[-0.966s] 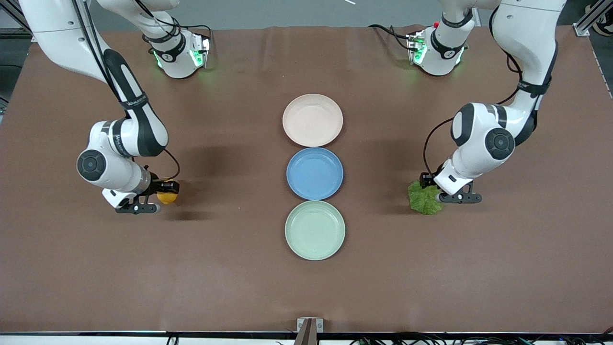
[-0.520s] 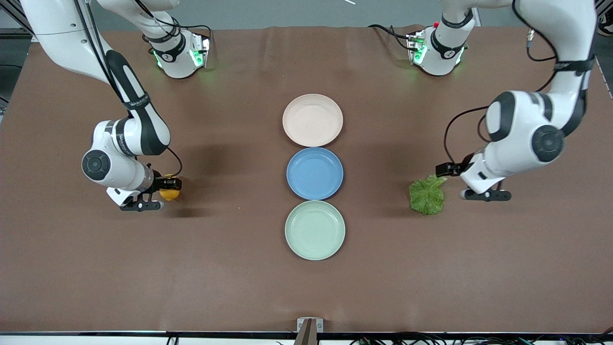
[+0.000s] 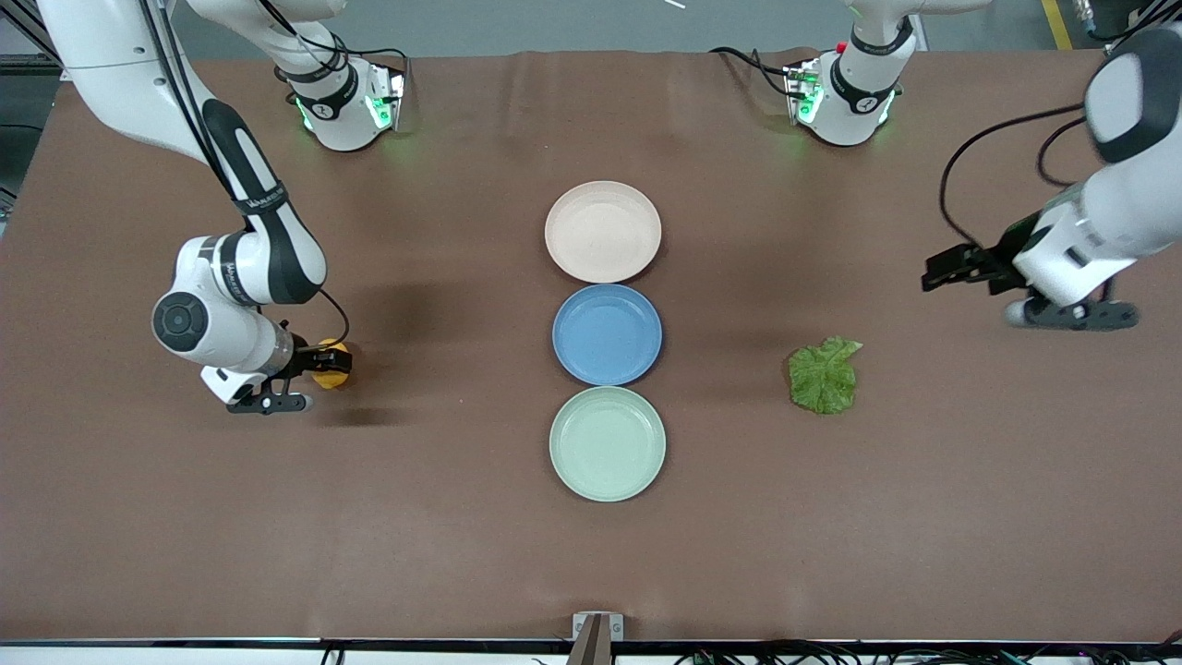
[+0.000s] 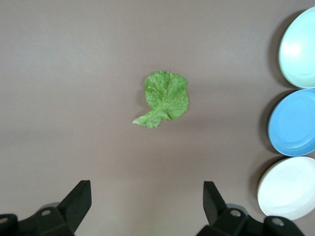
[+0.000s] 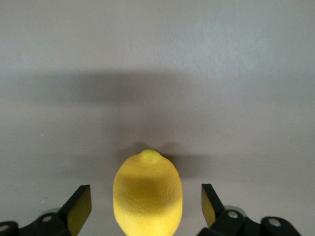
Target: Pick lemon and lettuce from plates
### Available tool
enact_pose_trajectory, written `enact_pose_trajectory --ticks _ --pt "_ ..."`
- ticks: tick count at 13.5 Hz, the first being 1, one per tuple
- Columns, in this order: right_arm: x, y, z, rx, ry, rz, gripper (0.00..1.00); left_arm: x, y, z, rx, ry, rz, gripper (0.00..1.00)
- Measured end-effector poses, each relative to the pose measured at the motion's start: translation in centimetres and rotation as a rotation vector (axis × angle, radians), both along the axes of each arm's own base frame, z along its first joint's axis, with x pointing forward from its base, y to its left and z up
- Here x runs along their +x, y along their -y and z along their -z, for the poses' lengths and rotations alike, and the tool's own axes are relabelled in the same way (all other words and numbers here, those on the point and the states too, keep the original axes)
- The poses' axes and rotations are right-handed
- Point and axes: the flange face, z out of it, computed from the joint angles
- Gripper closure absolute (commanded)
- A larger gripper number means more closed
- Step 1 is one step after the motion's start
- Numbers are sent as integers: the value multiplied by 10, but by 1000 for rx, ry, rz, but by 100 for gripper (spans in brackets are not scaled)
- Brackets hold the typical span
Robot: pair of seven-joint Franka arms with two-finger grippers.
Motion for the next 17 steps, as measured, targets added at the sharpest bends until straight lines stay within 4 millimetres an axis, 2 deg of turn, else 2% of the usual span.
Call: enact_pose_trajectory --ticks 1,3,5,7,10,15,17 --pt "9 0 -24 -1 -31 -4 0 0 -5 -22 0 17 -5 0" --pt "27 0 -90 -2 -95 -9 0 0 -17 -55 20 54 -16 0" --pt "38 3 -160 -3 -108 -9 0 0 -21 -72 48 81 -15 0" --pt "41 7 -209 -10 -95 -8 0 1 -21 -81 53 98 -15 0" --pt "43 16 -246 -41 -81 -5 0 1 -18 -93 57 119 -9 0" --pt "47 47 -282 -43 -35 43 0 -6 -16 -99 61 88 0 0" --pt "48 51 -296 -38 -9 50 0 -12 -16 -104 61 74 1 0"
